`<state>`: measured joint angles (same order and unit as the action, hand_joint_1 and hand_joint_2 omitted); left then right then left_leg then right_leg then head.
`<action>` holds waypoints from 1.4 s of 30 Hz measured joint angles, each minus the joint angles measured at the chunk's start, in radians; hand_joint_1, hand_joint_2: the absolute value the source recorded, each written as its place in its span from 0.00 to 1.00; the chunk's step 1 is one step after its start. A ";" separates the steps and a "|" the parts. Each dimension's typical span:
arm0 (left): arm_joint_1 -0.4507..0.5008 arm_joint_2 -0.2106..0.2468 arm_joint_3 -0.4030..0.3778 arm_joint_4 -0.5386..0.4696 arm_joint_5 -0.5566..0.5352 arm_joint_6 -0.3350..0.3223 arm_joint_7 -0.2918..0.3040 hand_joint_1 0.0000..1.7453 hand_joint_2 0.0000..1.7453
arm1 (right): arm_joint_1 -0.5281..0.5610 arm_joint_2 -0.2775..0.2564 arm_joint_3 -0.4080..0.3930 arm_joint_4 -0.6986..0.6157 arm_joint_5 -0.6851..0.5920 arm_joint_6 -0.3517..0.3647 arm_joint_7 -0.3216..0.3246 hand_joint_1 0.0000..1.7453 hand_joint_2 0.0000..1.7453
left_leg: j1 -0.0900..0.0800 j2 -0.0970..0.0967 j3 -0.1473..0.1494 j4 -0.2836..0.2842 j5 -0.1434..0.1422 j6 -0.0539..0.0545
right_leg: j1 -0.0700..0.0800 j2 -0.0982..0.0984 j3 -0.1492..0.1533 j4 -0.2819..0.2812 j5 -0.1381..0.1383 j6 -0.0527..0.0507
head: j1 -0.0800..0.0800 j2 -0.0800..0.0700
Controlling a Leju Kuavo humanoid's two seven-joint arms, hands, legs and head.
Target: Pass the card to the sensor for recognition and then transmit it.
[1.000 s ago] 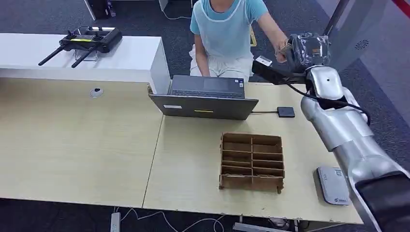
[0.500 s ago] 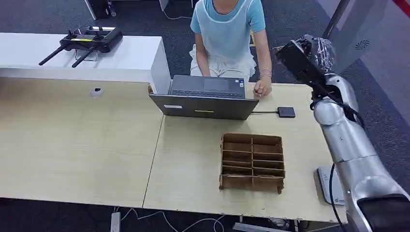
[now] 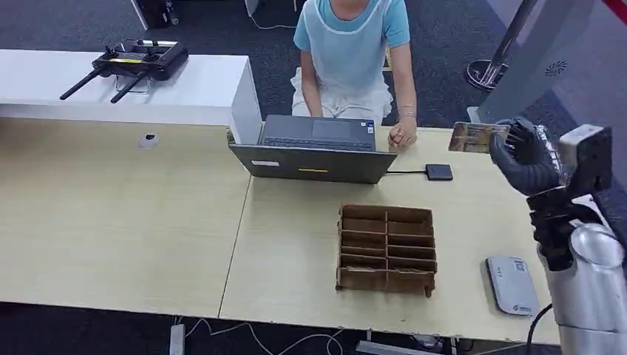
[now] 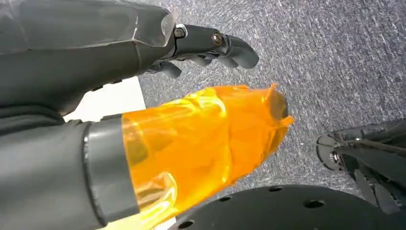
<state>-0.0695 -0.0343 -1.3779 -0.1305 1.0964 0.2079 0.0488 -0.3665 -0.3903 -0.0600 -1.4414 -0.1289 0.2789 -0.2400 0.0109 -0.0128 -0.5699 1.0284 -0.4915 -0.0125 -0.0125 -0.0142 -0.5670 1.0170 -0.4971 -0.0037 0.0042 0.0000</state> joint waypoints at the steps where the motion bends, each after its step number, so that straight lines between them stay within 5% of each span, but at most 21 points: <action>1: 0.002 -0.002 0.000 0.000 0.003 0.003 0.000 0.00 0.00 | 0.040 -0.008 -0.022 -0.036 0.002 0.006 -0.003 1.00 1.00 | 0.000 0.000 0.000 0.000 0.000 0.000 | 0.000 0.000 0.000 0.000 0.000 0.000 | 0.000 0.000; 7: 0.006 -0.011 0.006 0.000 0.034 0.018 -0.002 0.00 0.00 | 0.295 -0.064 -0.111 -0.225 0.089 0.014 -0.010 1.00 1.00 | 0.000 0.002 -0.001 0.000 -0.001 0.000 | 0.000 0.001 -0.001 0.000 0.000 0.000 | 0.000 0.000; 14: 0.005 -0.013 0.010 0.000 0.041 0.023 -0.003 0.00 0.00 | 0.418 -0.090 -0.156 -0.310 0.056 0.050 -0.017 1.00 1.00 | 0.000 0.003 0.001 0.000 0.000 0.000 | 0.000 0.002 0.000 0.000 0.000 0.000 | 0.000 0.000; 19: 0.008 -0.013 0.010 0.000 0.044 0.030 -0.018 0.00 0.00 | 0.554 -0.080 -0.217 -0.357 -0.257 0.311 -0.053 1.00 1.00 | 0.000 0.003 0.001 -0.001 -0.001 0.000 | 0.000 0.002 0.000 0.000 0.000 0.000 | 0.000 0.000; 21: 0.008 -0.013 0.010 0.000 0.044 0.031 -0.020 0.00 0.00 | 0.587 -0.073 -0.231 -0.372 -0.274 0.337 -0.053 1.00 1.00 | 0.000 0.003 0.001 -0.001 -0.001 -0.001 | 0.000 0.003 0.000 0.000 0.000 0.000 | 0.000 0.000; 35: 0.009 -0.012 0.008 0.000 0.047 0.038 -0.032 0.00 0.00 | 0.648 -0.029 -0.319 -0.318 -0.130 0.300 -0.029 1.00 1.00 | 0.000 0.007 0.001 -0.001 -0.001 0.000 | 0.000 0.006 0.000 0.000 0.000 0.000 | 0.000 0.000; 42: 0.009 -0.011 0.005 0.000 0.049 0.039 -0.037 0.00 0.00 | 0.641 -0.014 -0.361 -0.236 0.055 0.235 -0.054 1.00 1.00 | 0.000 0.007 0.001 -0.001 -0.001 0.000 | 0.000 0.006 0.000 0.000 0.000 0.000 | 0.000 0.000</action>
<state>-0.0608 -0.0450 -1.3733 -0.1301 1.1452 0.2472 0.0118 0.2743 -0.4044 -0.4212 -1.6773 -0.0735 0.5138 -0.2941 0.0106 -0.0060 -0.5688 1.0278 -0.4924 -0.0130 -0.0128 -0.0086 -0.5673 1.0170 -0.4970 -0.0034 0.0038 0.0000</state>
